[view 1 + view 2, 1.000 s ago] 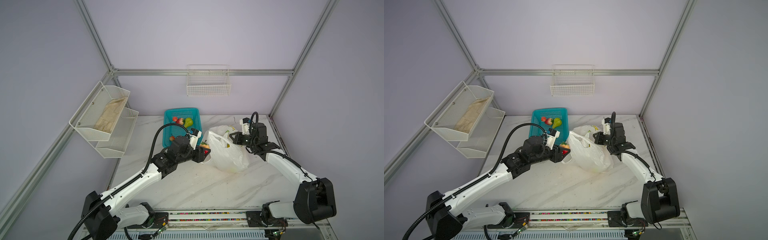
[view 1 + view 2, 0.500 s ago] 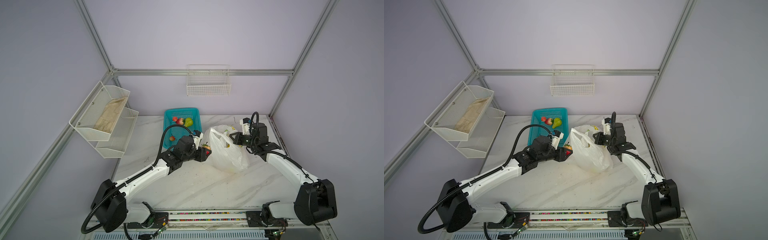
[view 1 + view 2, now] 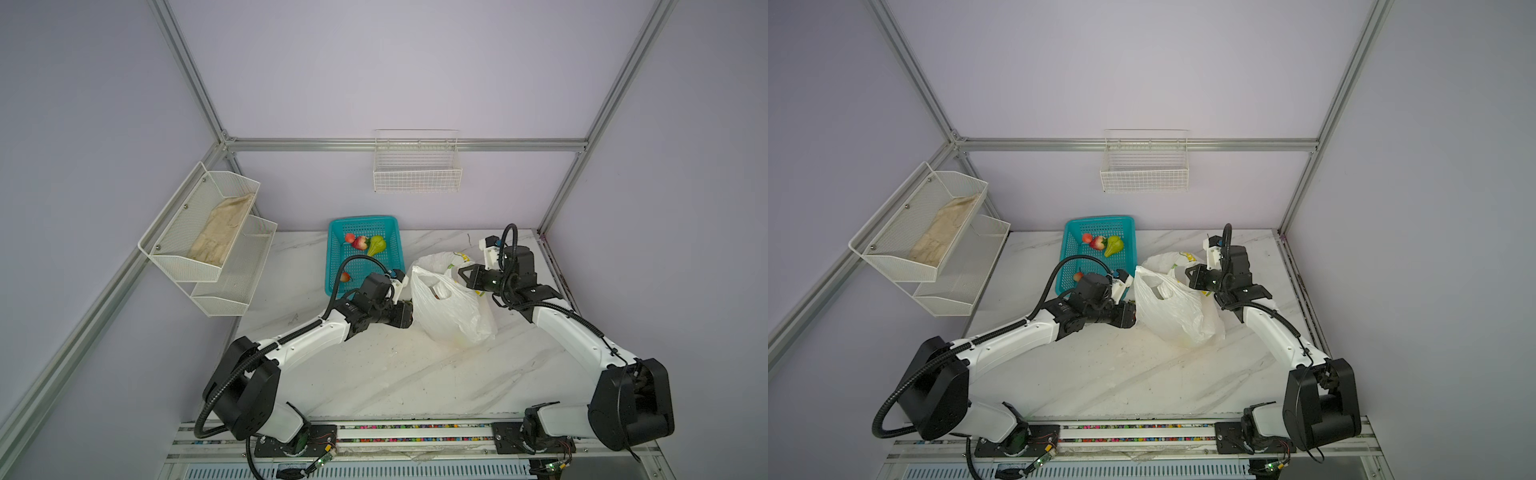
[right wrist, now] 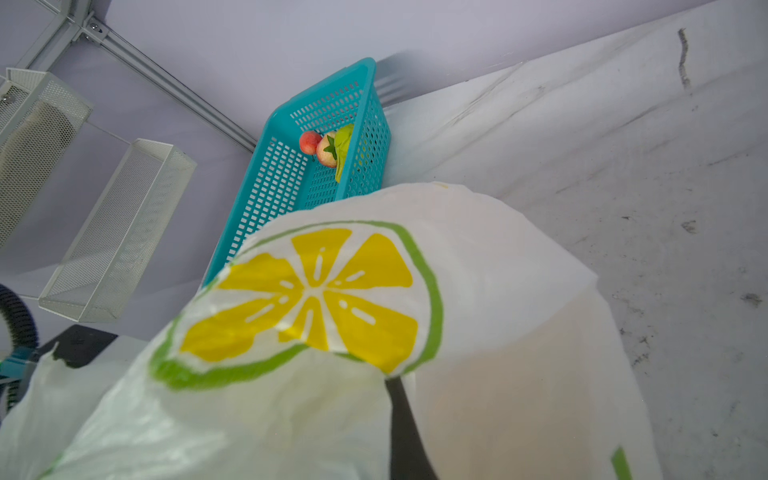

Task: Place the fake fruits into the plastic bag and tie a complex knot
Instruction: 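Carry the apple with left gripper into the bag opening, then open left gripper to drop the apple inside the bag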

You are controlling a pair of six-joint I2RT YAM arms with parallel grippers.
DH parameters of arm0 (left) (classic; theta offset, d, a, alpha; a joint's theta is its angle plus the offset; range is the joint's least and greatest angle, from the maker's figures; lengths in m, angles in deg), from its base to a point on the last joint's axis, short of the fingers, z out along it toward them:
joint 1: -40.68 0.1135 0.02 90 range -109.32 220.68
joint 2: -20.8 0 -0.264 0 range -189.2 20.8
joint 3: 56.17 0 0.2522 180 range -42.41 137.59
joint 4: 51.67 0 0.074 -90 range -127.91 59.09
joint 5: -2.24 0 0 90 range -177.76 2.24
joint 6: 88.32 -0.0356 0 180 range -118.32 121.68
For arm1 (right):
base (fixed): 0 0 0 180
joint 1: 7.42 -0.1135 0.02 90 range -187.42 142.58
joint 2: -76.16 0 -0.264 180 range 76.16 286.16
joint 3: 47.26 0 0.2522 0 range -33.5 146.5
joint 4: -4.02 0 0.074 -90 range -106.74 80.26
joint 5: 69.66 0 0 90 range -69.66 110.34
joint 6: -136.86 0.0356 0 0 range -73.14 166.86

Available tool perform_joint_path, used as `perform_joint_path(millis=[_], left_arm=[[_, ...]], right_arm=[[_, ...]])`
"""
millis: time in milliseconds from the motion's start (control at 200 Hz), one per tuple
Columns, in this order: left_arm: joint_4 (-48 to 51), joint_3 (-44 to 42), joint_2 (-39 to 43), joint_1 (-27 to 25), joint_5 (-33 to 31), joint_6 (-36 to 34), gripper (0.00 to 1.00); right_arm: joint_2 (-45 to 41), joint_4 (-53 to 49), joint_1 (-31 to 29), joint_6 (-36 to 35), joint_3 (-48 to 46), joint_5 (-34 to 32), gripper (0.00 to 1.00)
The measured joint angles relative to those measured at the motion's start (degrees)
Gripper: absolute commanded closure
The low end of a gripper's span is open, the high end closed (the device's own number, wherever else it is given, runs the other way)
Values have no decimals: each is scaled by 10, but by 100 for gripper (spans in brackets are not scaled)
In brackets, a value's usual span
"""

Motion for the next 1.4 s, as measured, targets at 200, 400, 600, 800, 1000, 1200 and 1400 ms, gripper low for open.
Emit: perform_joint_path(millis=[200, 400, 600, 800, 1000, 1200, 1400], left_arm=[[10, 44, -41, -34, 30, -42, 59], [3, 86, -63, -63, 54, -77, 57], [-7, 111, -101, -68, 63, -91, 52], [-9, 112, -112, -68, 56, -94, 47], [-12, 112, -112, -68, 48, -104, 35], [-12, 112, -109, -67, 47, -105, 25], [-12, 109, -78, -60, 48, -104, 23]], right_arm=[[0, 0, 0, 3, 0, 16, 94], [0, -1, 0, 2, 0, 27, 94], [0, 0, 0, 6, 0, 34, 94], [0, -1, 0, 10, 0, 28, 94], [-1, -2, 1, 11, 0, 11, 94], [-2, -2, 3, 12, 0, 4, 95], [-4, -2, 3, 12, 0, 2, 95]])
